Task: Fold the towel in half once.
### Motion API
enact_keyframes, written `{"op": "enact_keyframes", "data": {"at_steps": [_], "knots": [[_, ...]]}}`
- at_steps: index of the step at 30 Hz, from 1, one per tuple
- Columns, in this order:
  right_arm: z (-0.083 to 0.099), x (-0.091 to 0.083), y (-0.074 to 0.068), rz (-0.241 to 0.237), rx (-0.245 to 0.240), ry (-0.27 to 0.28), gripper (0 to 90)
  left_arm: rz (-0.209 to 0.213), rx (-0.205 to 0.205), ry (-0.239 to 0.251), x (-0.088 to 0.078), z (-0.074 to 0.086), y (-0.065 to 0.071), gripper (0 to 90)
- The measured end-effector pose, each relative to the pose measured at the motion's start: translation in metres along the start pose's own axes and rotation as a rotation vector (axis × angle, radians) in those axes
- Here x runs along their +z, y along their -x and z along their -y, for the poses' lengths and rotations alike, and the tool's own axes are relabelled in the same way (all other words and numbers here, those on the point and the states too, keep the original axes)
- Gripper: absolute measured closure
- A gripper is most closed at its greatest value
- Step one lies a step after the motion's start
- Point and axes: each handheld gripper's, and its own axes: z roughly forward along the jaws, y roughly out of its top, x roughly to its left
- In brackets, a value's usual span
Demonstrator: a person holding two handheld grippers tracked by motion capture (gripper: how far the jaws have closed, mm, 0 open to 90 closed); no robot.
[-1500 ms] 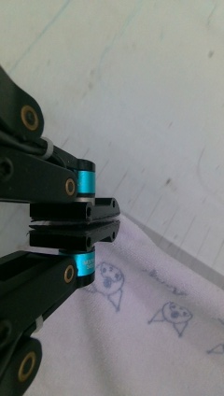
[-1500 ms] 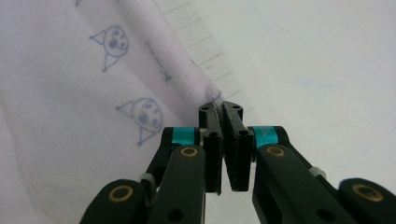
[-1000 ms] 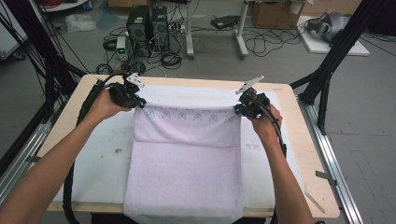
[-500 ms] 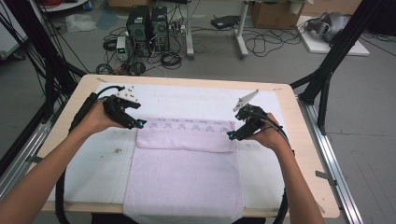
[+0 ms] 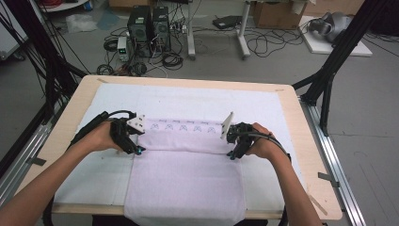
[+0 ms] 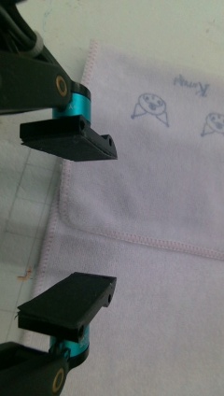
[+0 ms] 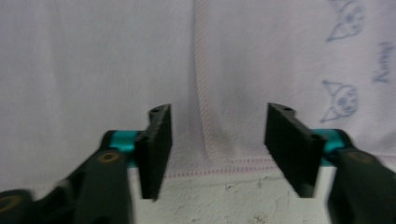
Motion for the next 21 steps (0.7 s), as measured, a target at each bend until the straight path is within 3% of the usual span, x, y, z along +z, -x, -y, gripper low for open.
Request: {"op": "enact_keyframes", "data": {"at_steps": [2, 4, 10, 14, 21], "knots": [[-0.001, 0.004, 0.001, -0.021, -0.032, -0.045, 53.2, 0.012, 0.011, -0.014, 0.004, -0.001, 0.001, 36.2], [-0.001, 0.007, 0.002, -0.023, -0.033, -0.059, 61.9, 0.011, 0.021, -0.039, 0.008, -0.002, 0.001, 39.3], [-0.004, 0.017, 0.002, -0.019, -0.061, -0.092, 72.0, 0.011, 0.053, -0.085, 0.015, -0.005, 0.0, 45.4], [-0.007, 0.022, 0.004, -0.019, -0.078, -0.121, 82.4, 0.005, 0.047, -0.116, 0.019, -0.005, -0.001, 50.0], [-0.005, 0.02, 0.006, -0.018, -0.063, -0.107, 85.2, 0.026, 0.053, -0.152, 0.024, -0.005, -0.003, 61.9]]}}
